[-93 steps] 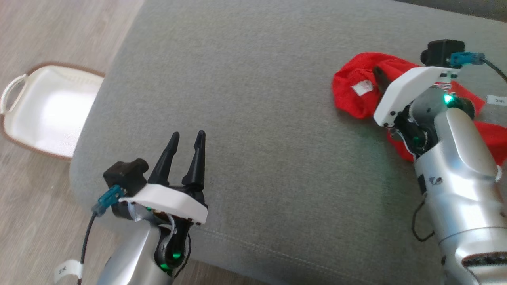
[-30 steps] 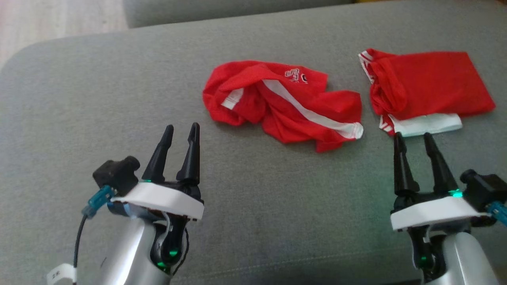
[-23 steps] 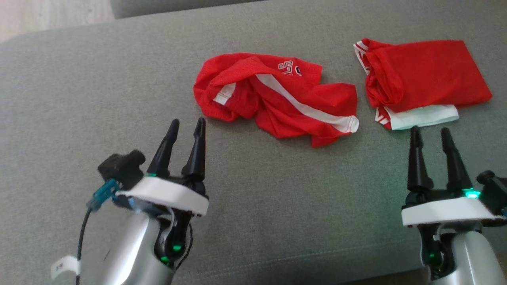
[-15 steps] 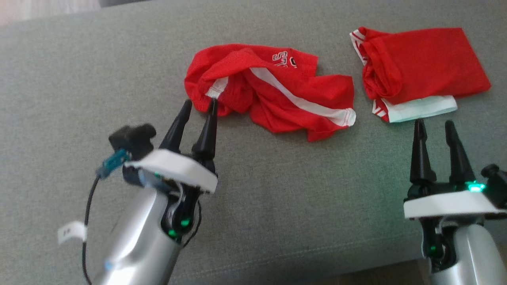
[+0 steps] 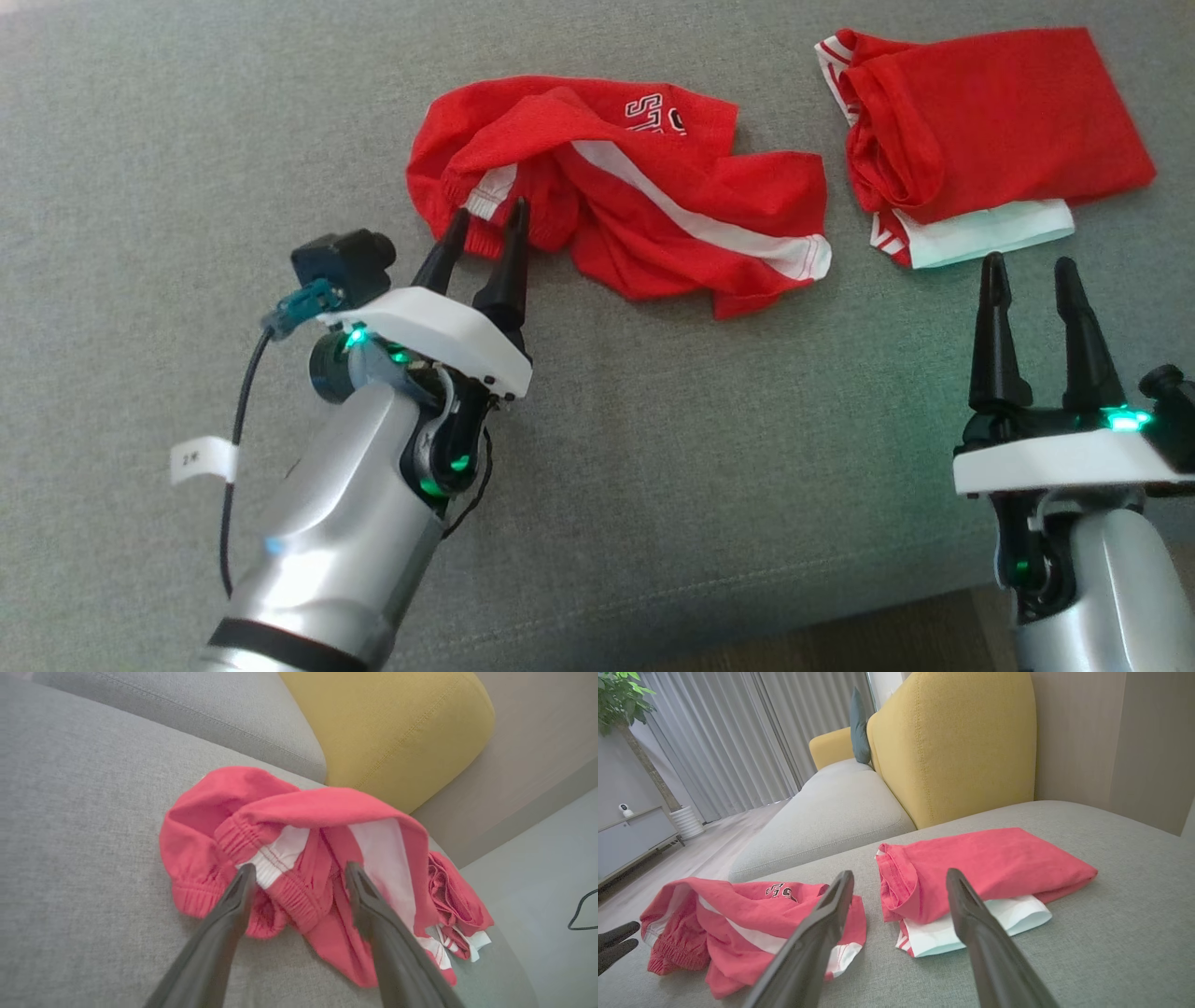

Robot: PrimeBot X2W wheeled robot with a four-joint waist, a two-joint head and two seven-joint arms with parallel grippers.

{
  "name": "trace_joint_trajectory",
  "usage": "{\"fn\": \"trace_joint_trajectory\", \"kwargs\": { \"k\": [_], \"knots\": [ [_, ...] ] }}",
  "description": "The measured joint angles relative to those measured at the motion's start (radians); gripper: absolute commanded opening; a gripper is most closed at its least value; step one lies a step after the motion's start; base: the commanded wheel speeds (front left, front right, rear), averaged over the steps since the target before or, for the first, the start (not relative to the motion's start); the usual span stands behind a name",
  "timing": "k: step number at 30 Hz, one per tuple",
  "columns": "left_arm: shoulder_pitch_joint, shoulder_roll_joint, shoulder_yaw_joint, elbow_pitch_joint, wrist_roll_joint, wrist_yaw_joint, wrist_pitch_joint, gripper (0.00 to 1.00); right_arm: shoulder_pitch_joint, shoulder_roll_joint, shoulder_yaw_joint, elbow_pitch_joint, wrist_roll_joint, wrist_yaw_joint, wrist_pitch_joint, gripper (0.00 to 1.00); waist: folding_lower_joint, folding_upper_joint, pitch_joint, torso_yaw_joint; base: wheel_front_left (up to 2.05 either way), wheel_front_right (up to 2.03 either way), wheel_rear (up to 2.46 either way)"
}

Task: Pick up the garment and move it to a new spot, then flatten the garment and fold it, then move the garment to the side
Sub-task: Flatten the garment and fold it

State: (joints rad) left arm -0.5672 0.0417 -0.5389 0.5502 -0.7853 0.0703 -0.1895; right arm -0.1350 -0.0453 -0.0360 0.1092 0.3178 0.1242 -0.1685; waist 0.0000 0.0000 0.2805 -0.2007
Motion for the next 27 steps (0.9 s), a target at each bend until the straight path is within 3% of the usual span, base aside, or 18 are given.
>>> {"fn": "trace_joint_trajectory", "kwargs": {
  "k": [11,27],
  "knots": [
    [-0.027,-0.001,-0.049,0.06,-0.071,0.017,-0.01,1.0,-0.002,0.0,0.001,0.012,0.0,0.0,0.0,1.0,0.0,0.0,0.007,0.006,0.0,0.0,0.0],
    [-0.125,-0.001,-0.061,0.198,-0.098,-0.018,-0.041,1.0,-0.021,0.0,0.005,0.015,0.0,0.0,0.0,1.0,0.0,0.0,0.028,-0.013,0.0,0.0,0.0]
  ]
}}
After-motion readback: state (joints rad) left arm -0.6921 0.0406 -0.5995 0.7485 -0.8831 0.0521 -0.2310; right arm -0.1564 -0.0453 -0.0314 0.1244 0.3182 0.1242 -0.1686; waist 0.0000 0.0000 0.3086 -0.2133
